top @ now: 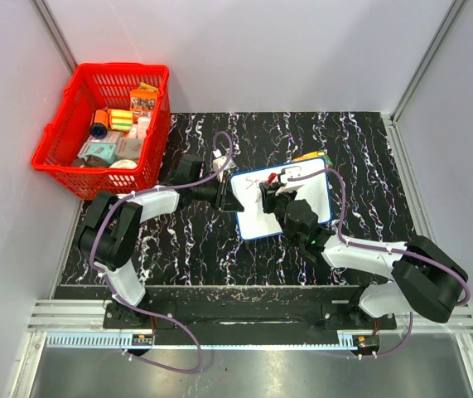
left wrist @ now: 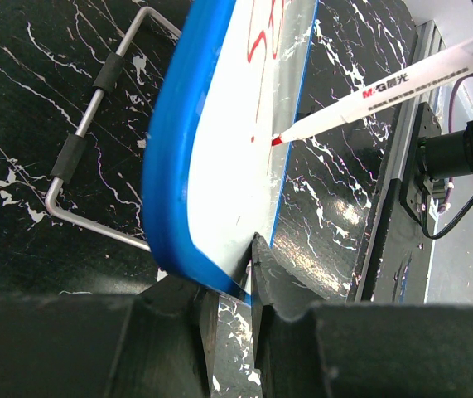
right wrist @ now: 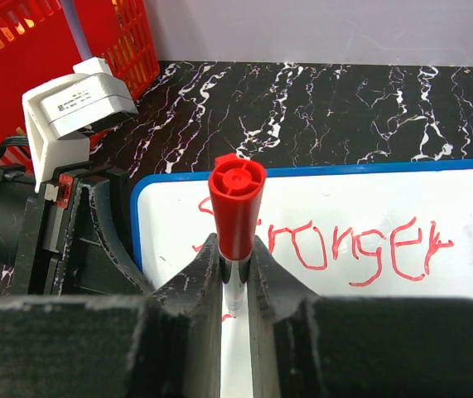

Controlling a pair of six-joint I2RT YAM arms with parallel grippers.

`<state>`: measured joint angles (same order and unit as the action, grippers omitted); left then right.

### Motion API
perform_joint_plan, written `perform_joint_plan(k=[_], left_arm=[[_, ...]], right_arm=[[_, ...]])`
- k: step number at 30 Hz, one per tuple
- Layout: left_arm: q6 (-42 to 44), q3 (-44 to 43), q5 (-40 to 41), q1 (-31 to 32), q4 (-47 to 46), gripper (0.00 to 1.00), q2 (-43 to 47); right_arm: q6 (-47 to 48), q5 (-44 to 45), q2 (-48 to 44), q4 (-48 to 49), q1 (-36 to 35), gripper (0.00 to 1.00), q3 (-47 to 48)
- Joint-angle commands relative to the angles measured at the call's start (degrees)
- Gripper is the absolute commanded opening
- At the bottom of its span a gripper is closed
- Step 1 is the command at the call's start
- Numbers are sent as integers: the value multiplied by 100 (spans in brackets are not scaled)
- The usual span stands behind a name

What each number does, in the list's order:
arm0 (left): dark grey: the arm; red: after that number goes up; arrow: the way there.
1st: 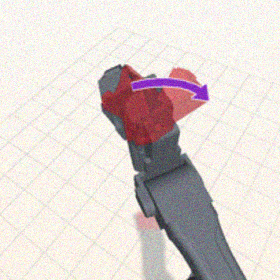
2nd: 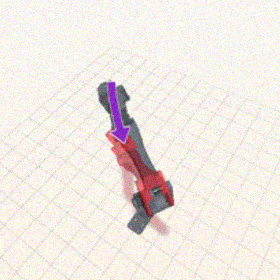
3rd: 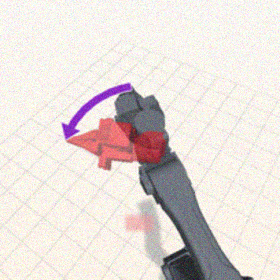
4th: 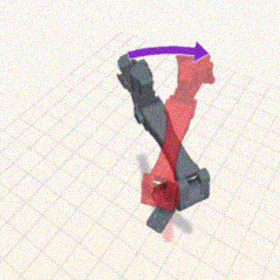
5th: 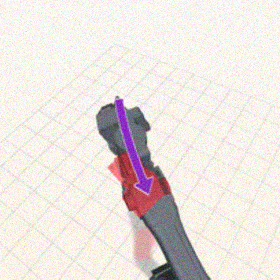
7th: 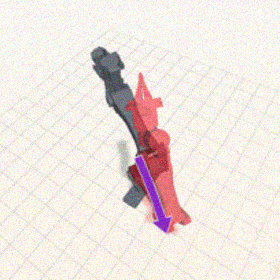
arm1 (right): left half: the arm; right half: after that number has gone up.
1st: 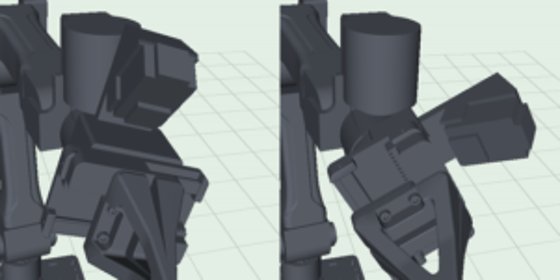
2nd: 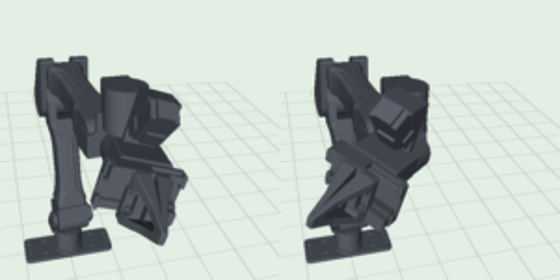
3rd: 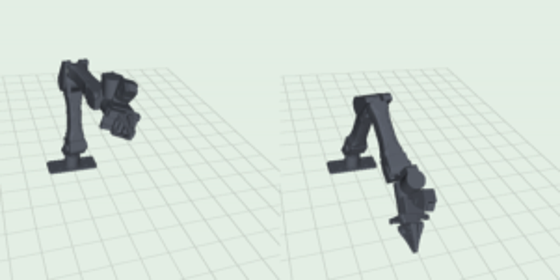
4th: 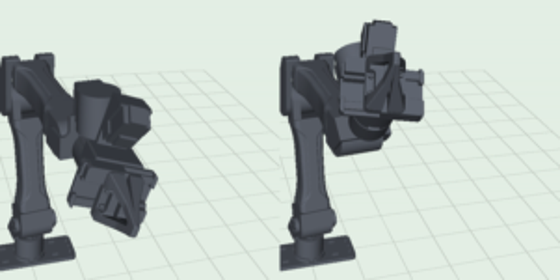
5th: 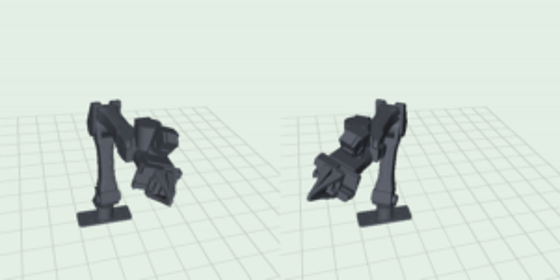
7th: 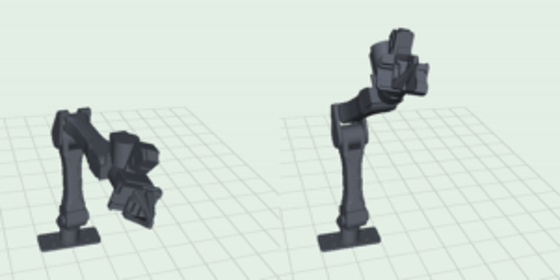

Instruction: Write a sentence on the whiteboard

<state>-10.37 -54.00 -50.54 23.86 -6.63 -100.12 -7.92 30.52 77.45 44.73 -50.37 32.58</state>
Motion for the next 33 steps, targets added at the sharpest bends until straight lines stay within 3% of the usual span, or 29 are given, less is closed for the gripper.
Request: perform_joint_plan(k=[1, 33], left_arm=[[694, 82, 818, 75, 329, 0, -96], [703, 91, 818, 75, 329, 0, -87]], right_arm=[[-16, -11, 77, 124, -26, 0, 231], [-157, -20, 174, 80, -43, 0, 390]])
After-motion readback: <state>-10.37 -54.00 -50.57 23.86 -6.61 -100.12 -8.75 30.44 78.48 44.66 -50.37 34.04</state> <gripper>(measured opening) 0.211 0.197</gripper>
